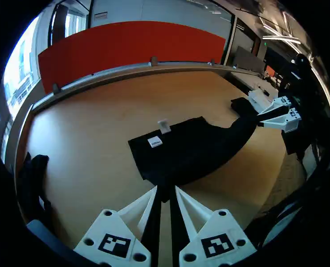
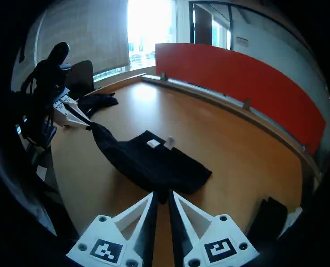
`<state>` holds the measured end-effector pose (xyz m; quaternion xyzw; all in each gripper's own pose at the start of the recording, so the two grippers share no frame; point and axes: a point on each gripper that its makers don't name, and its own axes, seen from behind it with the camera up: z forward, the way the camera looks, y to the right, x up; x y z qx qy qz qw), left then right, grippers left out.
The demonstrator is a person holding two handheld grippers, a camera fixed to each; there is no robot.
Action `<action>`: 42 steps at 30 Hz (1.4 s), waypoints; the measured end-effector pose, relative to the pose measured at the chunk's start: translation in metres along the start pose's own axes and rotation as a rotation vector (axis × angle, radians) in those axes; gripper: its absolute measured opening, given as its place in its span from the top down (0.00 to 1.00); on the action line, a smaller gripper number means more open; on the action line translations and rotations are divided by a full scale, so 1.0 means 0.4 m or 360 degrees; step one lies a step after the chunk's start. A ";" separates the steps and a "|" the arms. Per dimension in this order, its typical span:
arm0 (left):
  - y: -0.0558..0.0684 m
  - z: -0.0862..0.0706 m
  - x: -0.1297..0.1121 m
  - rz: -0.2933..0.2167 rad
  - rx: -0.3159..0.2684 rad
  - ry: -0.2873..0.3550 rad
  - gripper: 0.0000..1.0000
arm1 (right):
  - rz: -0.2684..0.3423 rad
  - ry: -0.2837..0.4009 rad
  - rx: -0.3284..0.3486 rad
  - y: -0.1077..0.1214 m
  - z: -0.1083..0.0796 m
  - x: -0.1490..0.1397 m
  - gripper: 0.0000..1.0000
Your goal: Fold towel
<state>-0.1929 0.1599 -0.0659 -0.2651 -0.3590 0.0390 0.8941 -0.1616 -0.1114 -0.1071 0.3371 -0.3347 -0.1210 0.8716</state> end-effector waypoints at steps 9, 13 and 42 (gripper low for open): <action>0.007 -0.022 0.019 0.0010 -0.0019 0.0005 0.88 | -0.0007 0.0004 0.0005 -0.003 -0.021 0.012 0.83; 0.012 -0.030 0.022 0.0003 -0.0026 0.0007 0.88 | -0.0010 0.0003 0.0011 -0.005 -0.029 0.014 0.83; -0.005 0.041 0.029 -0.0003 -0.0023 -0.0041 0.88 | -0.0026 -0.0079 0.0011 0.038 0.032 -0.011 0.83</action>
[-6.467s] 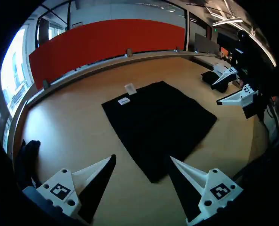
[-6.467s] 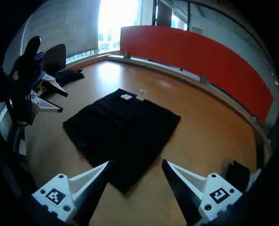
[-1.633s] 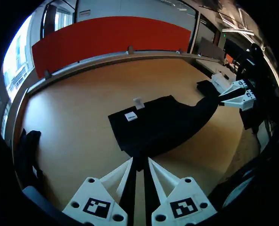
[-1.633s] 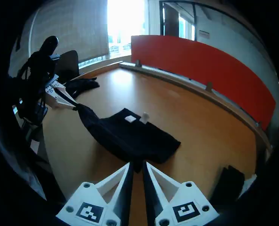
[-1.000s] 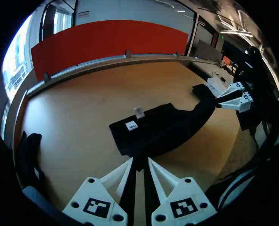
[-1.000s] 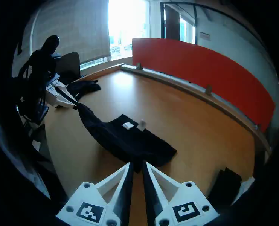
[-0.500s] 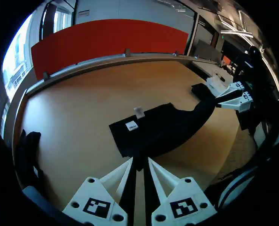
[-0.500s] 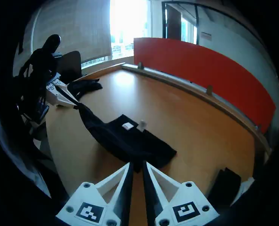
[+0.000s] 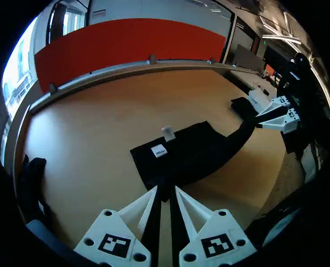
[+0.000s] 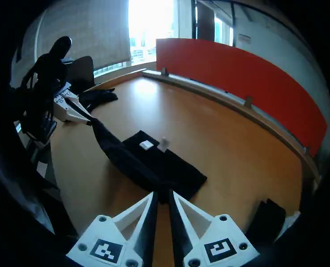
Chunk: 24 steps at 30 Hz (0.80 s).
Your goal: Fold towel
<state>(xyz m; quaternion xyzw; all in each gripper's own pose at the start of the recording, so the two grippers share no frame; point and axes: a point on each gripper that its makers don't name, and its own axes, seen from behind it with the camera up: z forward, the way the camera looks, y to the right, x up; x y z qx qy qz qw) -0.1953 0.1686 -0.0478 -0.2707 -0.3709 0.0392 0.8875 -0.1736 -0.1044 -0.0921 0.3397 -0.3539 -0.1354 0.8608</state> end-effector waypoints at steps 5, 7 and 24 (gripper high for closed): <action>-0.018 0.040 0.007 -0.0006 0.0011 -0.0020 0.88 | -0.0004 -0.0026 -0.0017 0.030 0.035 -0.001 0.83; -0.027 0.057 0.010 -0.0011 0.0020 -0.0029 0.88 | 0.0002 -0.0035 -0.0022 0.043 0.049 -0.002 0.83; -0.077 0.179 0.009 -0.0027 0.0042 -0.0099 0.88 | 0.0084 -0.0126 -0.0028 0.120 0.152 -0.039 0.83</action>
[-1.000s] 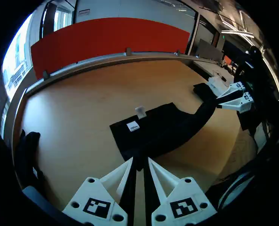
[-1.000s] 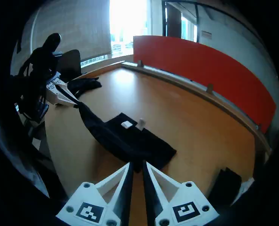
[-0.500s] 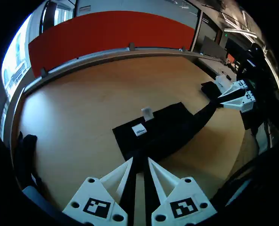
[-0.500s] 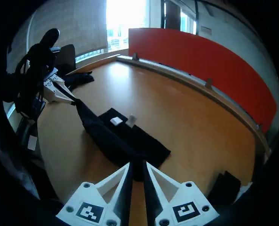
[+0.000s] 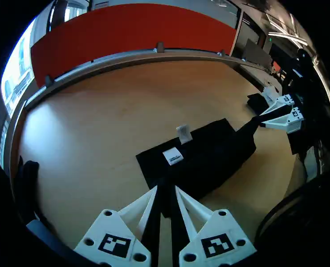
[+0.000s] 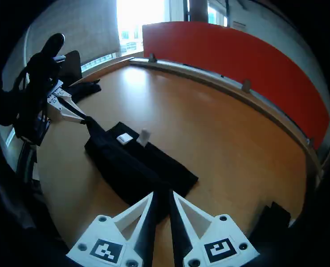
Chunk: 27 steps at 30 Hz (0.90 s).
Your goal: Fold towel
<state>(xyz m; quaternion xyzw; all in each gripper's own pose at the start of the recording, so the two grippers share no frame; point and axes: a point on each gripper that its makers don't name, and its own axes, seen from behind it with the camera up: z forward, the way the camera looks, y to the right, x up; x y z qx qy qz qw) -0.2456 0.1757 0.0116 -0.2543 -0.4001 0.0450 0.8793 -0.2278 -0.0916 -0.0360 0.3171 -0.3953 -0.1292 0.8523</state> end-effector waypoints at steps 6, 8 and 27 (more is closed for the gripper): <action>-0.012 0.039 -0.004 0.0002 0.0005 -0.0016 0.88 | 0.0018 -0.0034 -0.0003 0.017 0.025 -0.016 0.83; -0.018 0.056 -0.003 0.0004 0.0011 -0.0017 0.88 | 0.0027 -0.0048 -0.0005 0.023 0.036 -0.022 0.83; -0.068 0.163 -0.015 0.0040 0.0106 -0.0054 0.69 | 0.0127 -0.0104 -0.0076 0.073 0.128 -0.057 0.72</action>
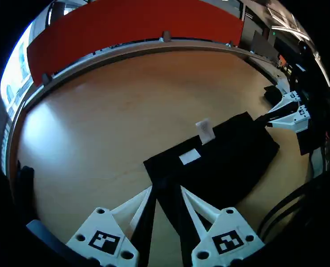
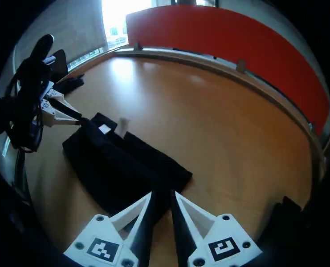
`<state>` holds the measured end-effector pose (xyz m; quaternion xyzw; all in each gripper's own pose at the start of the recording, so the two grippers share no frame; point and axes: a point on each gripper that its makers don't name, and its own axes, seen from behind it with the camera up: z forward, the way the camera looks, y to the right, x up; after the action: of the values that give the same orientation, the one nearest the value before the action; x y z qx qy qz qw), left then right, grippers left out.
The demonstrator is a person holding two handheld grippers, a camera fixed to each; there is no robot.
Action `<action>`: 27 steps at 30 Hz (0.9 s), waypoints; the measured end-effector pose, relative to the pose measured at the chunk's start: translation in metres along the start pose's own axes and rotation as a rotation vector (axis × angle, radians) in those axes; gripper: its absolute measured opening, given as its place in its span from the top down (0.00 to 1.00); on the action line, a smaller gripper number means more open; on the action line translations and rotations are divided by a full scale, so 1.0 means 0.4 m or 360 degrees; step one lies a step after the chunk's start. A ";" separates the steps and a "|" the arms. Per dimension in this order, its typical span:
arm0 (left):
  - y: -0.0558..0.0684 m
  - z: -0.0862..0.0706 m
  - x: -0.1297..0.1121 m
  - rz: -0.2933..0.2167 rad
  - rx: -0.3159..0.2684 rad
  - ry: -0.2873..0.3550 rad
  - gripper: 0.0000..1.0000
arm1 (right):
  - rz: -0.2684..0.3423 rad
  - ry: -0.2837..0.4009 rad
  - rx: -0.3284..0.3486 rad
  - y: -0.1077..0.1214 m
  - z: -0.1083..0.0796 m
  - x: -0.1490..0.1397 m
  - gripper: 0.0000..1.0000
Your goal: Fold towel
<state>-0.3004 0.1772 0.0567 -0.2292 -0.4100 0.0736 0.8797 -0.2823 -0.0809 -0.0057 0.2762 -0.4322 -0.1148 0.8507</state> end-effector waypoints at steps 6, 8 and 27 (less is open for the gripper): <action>-0.015 0.016 -0.002 0.0021 0.0042 -0.0009 0.61 | 0.0000 -0.0016 -0.0050 0.021 0.015 -0.008 0.61; -0.020 0.017 0.000 0.0027 0.0054 -0.0006 0.57 | -0.0009 -0.0022 -0.0064 0.027 0.016 -0.011 0.55; -0.086 -0.007 0.029 0.0011 0.0182 0.0051 0.06 | 0.0019 0.0013 -0.0213 0.090 0.019 0.006 0.02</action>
<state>-0.2928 0.1494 0.0790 -0.1811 -0.3902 0.0963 0.8976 -0.2886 -0.0551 0.0201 0.2165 -0.4216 -0.1371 0.8698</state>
